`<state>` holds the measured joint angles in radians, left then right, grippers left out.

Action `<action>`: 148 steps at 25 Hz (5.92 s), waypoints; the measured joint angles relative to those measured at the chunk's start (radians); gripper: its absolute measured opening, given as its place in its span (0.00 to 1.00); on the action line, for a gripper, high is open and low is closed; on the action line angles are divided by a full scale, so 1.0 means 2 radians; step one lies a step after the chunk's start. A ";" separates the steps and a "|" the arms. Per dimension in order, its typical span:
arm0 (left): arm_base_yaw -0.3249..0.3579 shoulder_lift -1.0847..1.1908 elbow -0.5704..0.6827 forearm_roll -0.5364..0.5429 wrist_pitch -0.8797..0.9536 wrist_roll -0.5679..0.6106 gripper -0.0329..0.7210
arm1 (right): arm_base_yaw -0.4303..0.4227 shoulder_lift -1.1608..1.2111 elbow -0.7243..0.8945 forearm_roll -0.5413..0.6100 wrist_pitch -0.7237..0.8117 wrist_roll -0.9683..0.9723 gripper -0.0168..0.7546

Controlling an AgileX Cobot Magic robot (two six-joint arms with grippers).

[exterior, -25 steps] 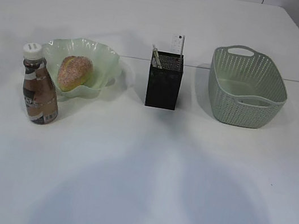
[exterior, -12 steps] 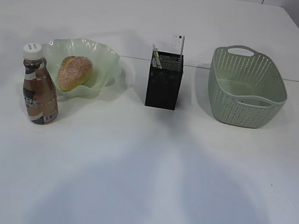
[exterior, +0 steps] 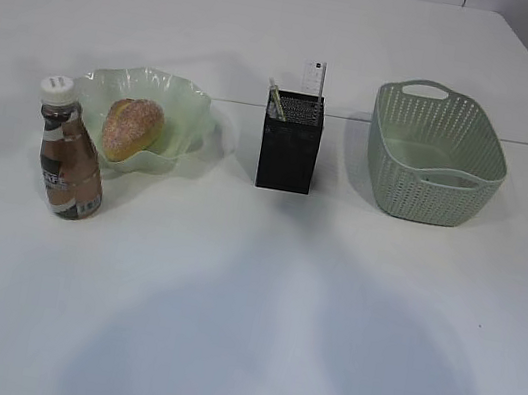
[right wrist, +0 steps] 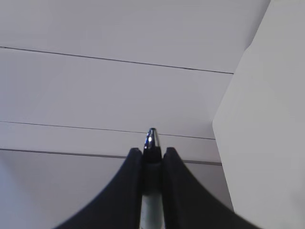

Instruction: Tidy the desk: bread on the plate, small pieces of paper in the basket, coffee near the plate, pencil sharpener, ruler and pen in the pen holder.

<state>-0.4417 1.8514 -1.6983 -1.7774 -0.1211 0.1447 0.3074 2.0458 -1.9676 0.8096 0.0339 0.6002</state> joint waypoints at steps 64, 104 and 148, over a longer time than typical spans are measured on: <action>-0.007 0.008 -0.003 -0.033 -0.006 -0.004 0.20 | 0.020 0.000 0.000 0.006 0.019 -0.030 0.15; -0.006 0.008 -0.004 -0.030 -0.001 0.003 0.17 | 0.021 0.002 0.000 0.053 0.020 -0.046 0.71; 0.051 0.008 -0.004 0.480 0.183 0.207 0.17 | -0.022 0.002 0.000 0.050 0.071 -0.700 0.71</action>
<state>-0.3405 1.8682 -1.7059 -0.8165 0.2450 0.5580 0.2637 2.0490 -1.9676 0.9105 0.1769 -0.8003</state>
